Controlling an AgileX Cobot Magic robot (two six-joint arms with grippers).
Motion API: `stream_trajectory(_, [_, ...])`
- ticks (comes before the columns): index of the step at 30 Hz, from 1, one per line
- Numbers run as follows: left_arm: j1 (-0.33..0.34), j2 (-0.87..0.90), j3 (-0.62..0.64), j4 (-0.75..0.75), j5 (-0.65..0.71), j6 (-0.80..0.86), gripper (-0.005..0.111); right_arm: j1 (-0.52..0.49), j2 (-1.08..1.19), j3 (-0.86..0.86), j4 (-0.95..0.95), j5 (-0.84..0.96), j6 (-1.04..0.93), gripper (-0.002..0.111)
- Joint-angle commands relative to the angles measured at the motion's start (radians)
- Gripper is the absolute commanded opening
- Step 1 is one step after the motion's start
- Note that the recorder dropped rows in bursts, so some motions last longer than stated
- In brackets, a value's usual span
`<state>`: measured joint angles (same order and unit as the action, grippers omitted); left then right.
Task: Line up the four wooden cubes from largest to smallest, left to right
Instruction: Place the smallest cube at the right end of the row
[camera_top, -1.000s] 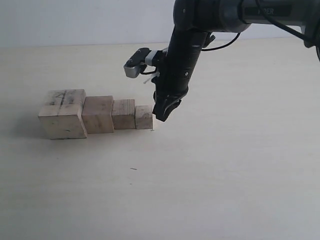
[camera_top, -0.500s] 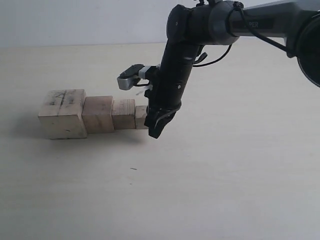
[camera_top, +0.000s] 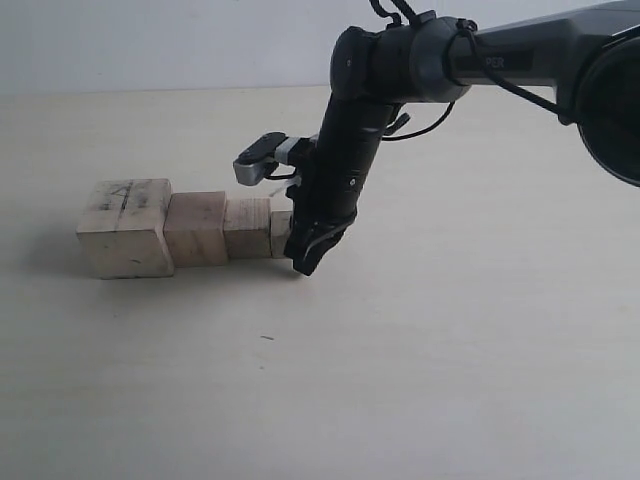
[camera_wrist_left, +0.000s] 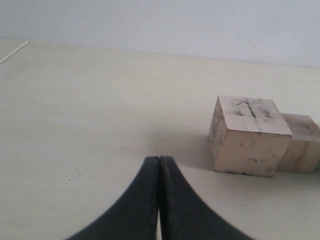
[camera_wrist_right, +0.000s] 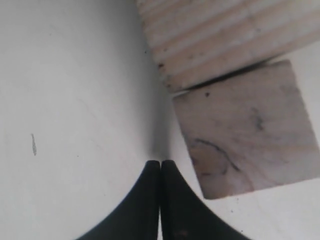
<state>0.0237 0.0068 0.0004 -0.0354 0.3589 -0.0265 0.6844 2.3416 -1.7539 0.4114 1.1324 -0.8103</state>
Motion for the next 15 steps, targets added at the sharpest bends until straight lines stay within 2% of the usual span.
stream_trajectory(1, [-0.005,-0.007,0.000,-0.001,-0.007,-0.008,0.000,0.001,-0.003,0.002,-0.002,-0.033,-0.004,0.000])
stream_trajectory(15, [-0.005,-0.007,0.000,-0.001,-0.007,-0.008,0.000,0.001,-0.003,0.002,0.020,-0.047,-0.004,0.000])
